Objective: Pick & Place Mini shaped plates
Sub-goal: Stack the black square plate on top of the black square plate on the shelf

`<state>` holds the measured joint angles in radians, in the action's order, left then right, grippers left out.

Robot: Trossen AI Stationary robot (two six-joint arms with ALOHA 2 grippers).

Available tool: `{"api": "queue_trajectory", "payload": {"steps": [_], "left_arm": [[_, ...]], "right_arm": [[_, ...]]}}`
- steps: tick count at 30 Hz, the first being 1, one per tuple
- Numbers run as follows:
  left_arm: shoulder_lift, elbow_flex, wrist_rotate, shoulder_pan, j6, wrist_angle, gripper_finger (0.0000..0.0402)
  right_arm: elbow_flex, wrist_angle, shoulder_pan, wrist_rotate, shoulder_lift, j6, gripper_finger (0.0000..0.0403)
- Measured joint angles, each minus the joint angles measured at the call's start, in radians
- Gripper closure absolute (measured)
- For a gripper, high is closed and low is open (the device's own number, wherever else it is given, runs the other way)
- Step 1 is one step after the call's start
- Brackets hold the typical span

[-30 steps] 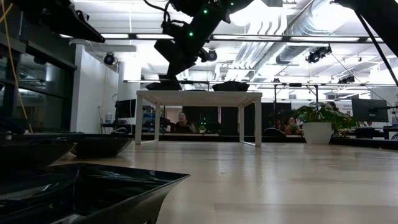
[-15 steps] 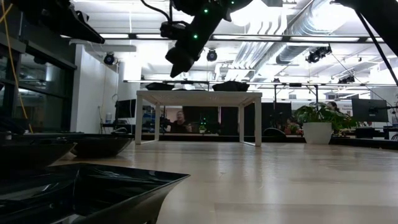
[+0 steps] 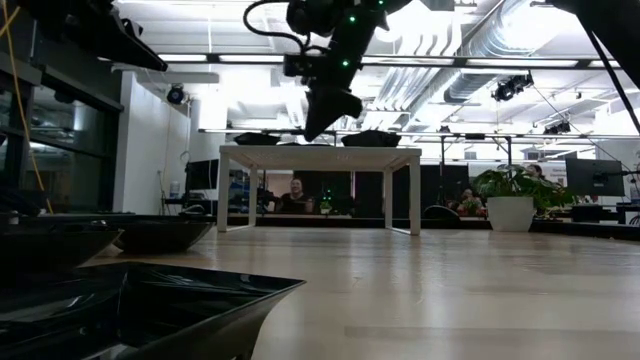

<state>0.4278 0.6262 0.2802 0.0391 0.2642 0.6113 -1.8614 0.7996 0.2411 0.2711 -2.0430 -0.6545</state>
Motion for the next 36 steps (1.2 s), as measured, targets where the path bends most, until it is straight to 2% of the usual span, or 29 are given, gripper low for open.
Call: {"api": "queue_trajectory", "payload": {"steps": [3,10,20,36], "left_arm": [[0.002,0.0,0.0,0.0,-0.004,0.0,0.0305],[0.002,0.0,0.0,0.0,-0.007,0.003,0.0305],[0.002,0.0,0.001,0.0,-0.011,0.007,0.0305],[0.002,0.0,0.003,0.0,-0.012,0.021,0.0305]], "right_arm": [[0.0,0.006,0.002,-0.044,0.0,-0.127,0.0312],[0.0,-0.02,0.017,0.011,0.0,-0.283,0.0273],[0.0,-0.069,0.084,-0.057,-0.001,-0.338,0.0274],[0.0,-0.116,0.108,-0.171,-0.007,-0.429,0.0274]]}}
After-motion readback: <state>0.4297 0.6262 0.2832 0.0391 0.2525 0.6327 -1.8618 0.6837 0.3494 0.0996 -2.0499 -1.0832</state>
